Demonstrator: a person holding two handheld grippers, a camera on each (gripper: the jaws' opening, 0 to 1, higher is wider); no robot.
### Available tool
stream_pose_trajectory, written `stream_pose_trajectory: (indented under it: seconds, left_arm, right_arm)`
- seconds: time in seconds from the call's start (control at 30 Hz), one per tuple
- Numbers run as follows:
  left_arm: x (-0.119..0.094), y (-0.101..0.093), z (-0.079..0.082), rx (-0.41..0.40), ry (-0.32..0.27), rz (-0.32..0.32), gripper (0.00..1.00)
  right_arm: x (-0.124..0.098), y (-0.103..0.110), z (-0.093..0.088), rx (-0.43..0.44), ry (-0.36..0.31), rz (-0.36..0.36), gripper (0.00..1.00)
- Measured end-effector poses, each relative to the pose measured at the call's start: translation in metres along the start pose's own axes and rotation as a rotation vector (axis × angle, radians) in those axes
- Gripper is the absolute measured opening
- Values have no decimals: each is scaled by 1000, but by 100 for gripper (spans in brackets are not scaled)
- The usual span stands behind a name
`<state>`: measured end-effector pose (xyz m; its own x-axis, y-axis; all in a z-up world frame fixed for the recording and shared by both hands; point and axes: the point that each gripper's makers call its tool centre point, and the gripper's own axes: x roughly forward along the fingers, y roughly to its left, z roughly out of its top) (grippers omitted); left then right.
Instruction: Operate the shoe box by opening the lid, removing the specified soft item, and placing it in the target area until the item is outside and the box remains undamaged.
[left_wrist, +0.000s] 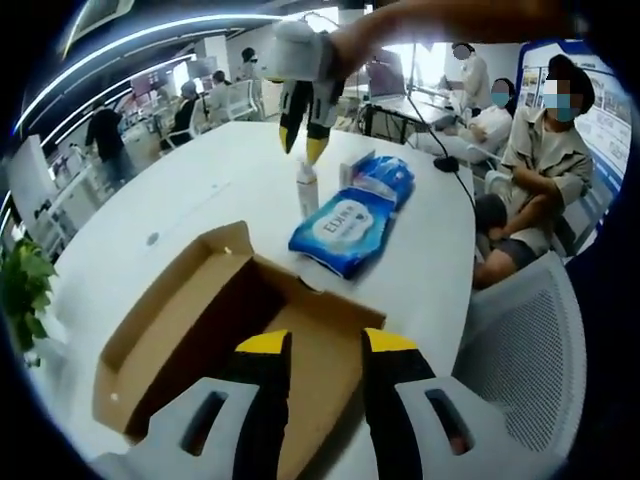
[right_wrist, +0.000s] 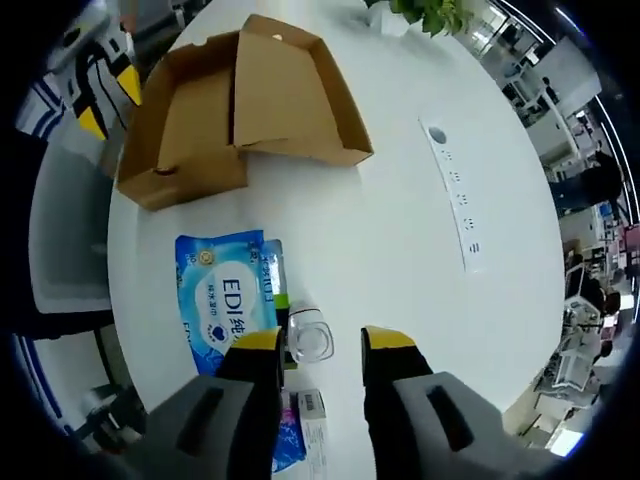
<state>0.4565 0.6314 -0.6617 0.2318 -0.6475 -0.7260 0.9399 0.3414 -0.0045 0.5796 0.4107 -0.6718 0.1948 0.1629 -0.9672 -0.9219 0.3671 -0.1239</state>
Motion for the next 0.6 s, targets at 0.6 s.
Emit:
stream_pose_trajectory:
  seconds: [0.6]
  left_arm:
    - [-40,15,-18,7,-22,40,26]
  right_arm:
    - [-35,47,36,43,-61,-44,26]
